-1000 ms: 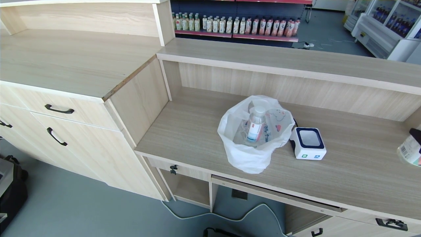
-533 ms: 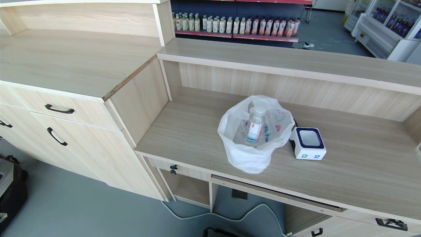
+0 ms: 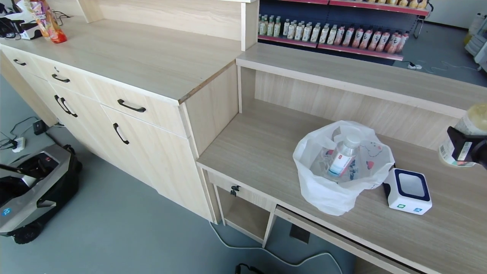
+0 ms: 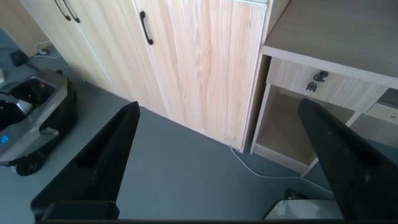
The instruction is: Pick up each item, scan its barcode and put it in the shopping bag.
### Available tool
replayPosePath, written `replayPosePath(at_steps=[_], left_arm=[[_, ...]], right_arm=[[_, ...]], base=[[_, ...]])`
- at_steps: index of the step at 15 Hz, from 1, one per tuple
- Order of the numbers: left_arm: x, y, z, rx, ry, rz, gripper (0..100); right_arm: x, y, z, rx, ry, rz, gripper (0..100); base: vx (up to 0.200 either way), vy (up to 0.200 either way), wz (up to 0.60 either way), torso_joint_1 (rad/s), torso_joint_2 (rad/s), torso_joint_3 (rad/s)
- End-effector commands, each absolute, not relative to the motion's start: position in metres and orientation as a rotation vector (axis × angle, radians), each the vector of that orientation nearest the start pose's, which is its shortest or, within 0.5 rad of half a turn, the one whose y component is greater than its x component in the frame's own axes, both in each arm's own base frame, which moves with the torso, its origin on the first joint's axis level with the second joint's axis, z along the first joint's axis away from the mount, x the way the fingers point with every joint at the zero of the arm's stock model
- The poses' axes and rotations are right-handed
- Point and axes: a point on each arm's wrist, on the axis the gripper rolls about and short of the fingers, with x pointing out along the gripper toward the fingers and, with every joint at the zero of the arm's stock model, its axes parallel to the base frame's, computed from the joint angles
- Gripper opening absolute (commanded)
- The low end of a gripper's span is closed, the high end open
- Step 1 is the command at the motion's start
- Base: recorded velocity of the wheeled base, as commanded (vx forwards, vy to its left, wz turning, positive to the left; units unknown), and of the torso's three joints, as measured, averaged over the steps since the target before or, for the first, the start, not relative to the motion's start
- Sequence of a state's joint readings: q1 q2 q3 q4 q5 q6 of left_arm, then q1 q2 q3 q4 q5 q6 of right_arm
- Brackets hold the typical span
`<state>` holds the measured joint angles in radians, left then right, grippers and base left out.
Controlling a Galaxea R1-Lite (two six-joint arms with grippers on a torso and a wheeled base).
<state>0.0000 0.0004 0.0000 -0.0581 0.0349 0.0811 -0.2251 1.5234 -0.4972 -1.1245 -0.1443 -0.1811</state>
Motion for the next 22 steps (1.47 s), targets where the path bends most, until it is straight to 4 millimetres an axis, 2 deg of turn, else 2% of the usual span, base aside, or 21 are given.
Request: replayPosePath(at_steps=[1, 2, 3, 4, 7, 11, 22], left_arm=[[-0.023, 0.001, 0.081, 0.08, -0.057, 0.038, 100], [-0.023, 0.001, 0.081, 0.08, -0.057, 0.038, 100], [-0.023, 0.001, 0.081, 0.08, -0.057, 0.038, 100], [-0.023, 0.001, 0.081, 0.079, -0.057, 0.038, 100], [-0.023, 0.001, 0.081, 0.08, -0.057, 0.038, 100], [-0.023, 0.001, 0.081, 0.08, -0.057, 0.038, 100], [-0.023, 0.001, 0.081, 0.08, -0.057, 0.038, 100]], right_arm=[[0.294, -0.049, 0.163, -0.081, -0.017, -0.271, 0], [0.312, -0.045, 0.156, -0.035, -0.053, -0.217, 0], [0.317, -0.043, 0.153, -0.031, -0.06, -0.199, 0], [0.329, -0.039, 0.141, -0.033, -0.053, -0.14, 0], [0.342, -0.029, 0.129, -0.02, -0.05, -0.033, 0], [0.352, -0.024, 0.117, -0.019, -0.028, -0.005, 0], [0.362, -0.022, 0.09, -0.018, 0.006, 0.003, 0]], base=[[0.0, 0.0, 0.0, 0.0, 0.0, 0.0], [0.0, 0.0, 0.0, 0.0, 0.0, 0.0], [0.0, 0.0, 0.0, 0.0, 0.0, 0.0], [0.0, 0.0, 0.0, 0.0, 0.0, 0.0], [0.0, 0.0, 0.0, 0.0, 0.0, 0.0], [0.0, 0.0, 0.0, 0.0, 0.0, 0.0], [0.0, 0.0, 0.0, 0.0, 0.0, 0.0]])
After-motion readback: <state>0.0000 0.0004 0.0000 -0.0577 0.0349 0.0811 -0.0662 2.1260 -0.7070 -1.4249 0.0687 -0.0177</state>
